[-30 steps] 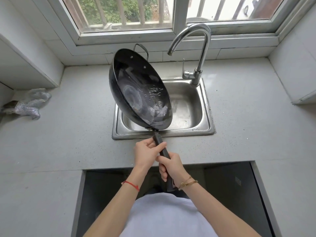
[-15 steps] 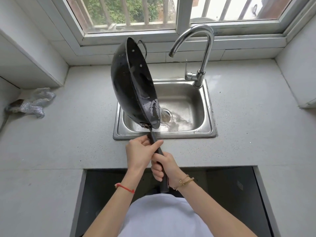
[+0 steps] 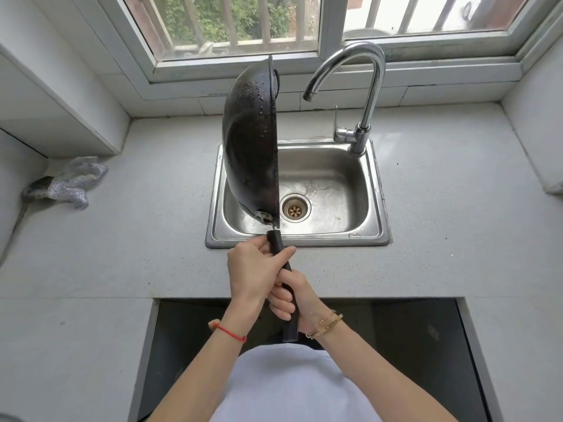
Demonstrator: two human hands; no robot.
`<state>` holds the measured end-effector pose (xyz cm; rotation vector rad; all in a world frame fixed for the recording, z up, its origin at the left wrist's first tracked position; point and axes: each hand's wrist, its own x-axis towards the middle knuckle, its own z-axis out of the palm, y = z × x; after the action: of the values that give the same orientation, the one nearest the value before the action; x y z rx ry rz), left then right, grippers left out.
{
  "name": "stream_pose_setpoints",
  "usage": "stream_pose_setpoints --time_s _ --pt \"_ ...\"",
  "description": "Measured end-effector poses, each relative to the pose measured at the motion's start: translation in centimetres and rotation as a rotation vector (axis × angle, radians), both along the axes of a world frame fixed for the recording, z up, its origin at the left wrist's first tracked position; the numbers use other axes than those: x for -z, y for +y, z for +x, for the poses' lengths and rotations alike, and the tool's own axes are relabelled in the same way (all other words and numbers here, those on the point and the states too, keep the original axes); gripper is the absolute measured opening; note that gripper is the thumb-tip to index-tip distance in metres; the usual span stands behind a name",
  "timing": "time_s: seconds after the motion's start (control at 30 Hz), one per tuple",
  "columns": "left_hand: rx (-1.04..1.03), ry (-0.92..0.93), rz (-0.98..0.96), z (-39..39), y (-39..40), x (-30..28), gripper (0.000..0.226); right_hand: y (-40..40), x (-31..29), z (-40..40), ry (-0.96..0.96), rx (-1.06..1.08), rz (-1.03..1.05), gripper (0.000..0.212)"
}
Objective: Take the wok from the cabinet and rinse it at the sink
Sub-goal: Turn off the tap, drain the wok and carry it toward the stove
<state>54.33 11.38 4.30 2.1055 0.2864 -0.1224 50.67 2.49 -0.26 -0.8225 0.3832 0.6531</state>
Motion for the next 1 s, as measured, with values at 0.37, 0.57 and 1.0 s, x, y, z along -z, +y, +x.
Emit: stream_pose_setpoints --time_s 0.37,0.57,1.0 --pt "0.008 0.024 -0.122 -0.25 -0.31 -0.19 0.020 -0.40 0.32 -0.40 -0.025 0.062 -0.055 0.052" --pt "0.000 0.020 -0.141 -0.46 -0.48 -0.43 0.022 -0.51 0.23 -0.58 -0.051 0.055 -0.057 0.046" --pt "-0.017 0.034 -0.149 -0.70 -0.73 -0.14 0.026 -0.89 0.07 -0.64 -0.025 0.031 -0.062 0.045"
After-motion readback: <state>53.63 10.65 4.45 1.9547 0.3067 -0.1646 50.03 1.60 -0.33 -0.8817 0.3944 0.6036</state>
